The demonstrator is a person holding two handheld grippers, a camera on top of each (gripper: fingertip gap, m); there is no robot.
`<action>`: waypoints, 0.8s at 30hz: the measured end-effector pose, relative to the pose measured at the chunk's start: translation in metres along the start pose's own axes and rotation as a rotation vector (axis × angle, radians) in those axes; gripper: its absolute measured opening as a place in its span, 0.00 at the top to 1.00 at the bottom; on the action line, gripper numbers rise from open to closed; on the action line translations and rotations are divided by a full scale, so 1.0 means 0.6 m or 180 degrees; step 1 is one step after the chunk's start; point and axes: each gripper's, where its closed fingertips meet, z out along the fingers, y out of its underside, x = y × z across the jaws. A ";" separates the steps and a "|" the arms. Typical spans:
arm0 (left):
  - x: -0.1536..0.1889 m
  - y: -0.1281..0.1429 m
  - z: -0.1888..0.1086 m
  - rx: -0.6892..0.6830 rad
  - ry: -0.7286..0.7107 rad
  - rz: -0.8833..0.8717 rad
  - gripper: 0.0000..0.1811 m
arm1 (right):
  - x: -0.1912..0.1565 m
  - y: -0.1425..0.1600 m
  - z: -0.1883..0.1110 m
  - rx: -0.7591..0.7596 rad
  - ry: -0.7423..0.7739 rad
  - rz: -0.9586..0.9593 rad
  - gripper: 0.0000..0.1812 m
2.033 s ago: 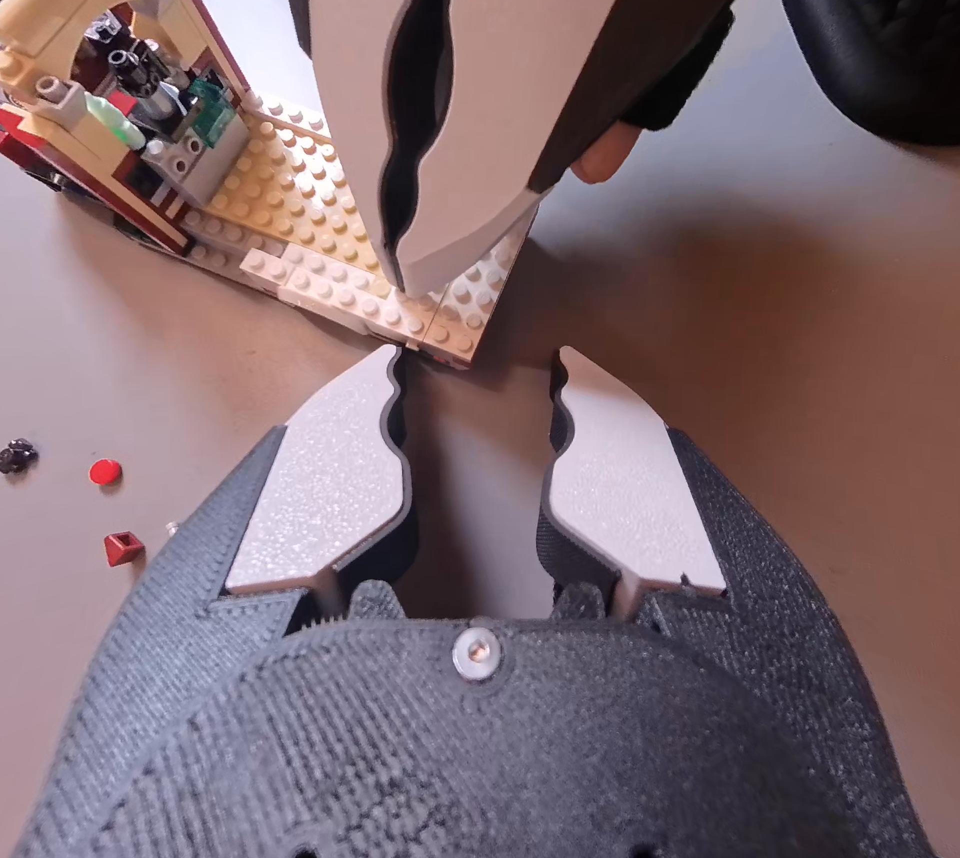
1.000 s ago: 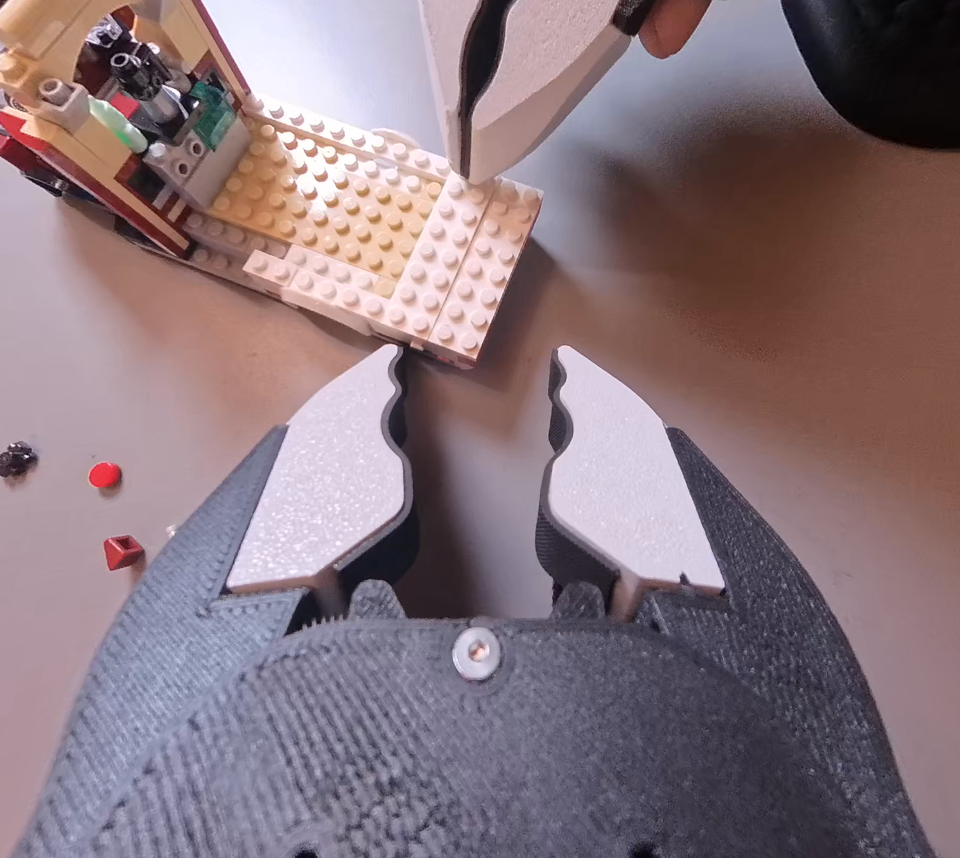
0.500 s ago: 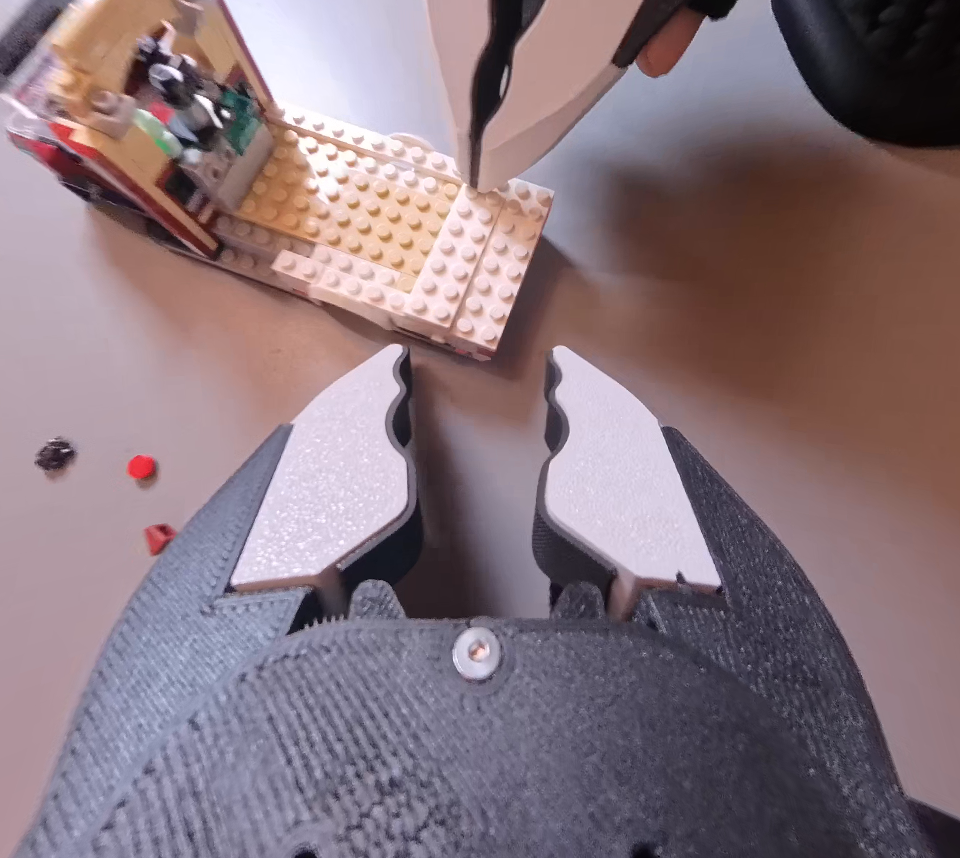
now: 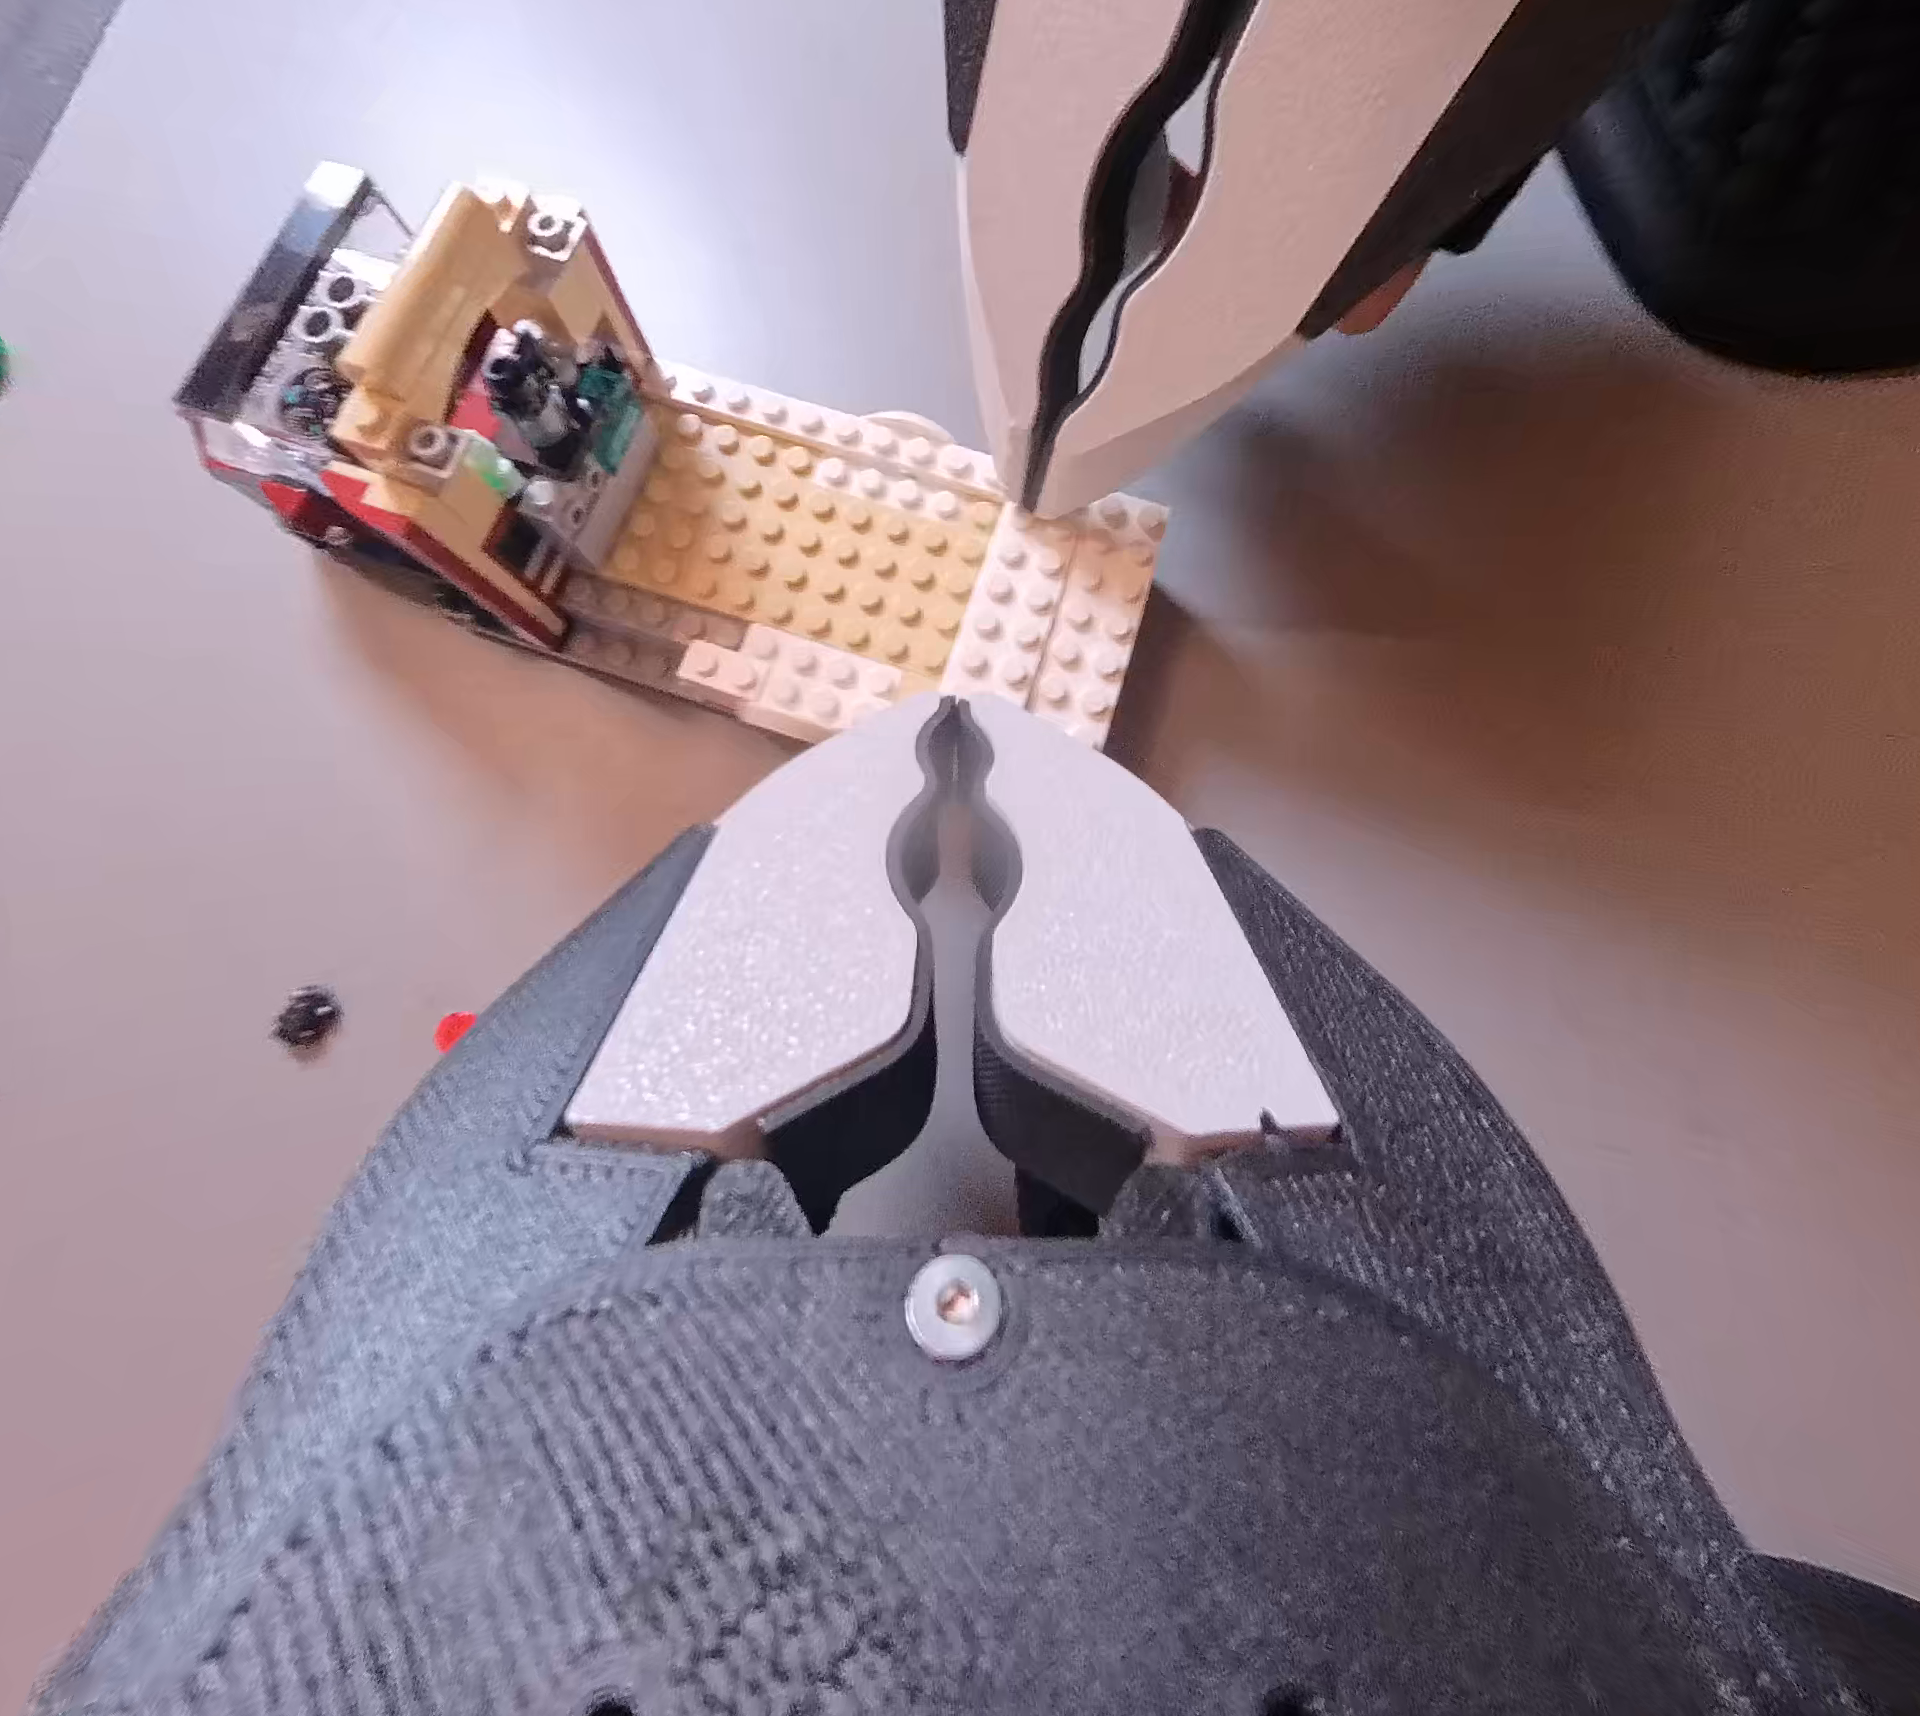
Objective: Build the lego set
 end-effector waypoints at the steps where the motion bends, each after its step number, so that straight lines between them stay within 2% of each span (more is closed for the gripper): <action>1: -0.002 0.001 -0.001 -0.0022 -0.0032 0.0048 1.00 | 0.000 0.000 0.000 0.0028 -0.0010 0.0020 1.00; 13: 0.002 0.005 0.005 -0.0111 0.0047 0.0096 1.00 | 0.000 0.000 -0.001 0.0053 0.0018 0.0041 1.00; 24: 0.002 0.009 0.006 -0.0066 -0.0112 0.0281 0.99 | 0.000 0.000 -0.001 -0.0151 0.0147 -0.0111 1.00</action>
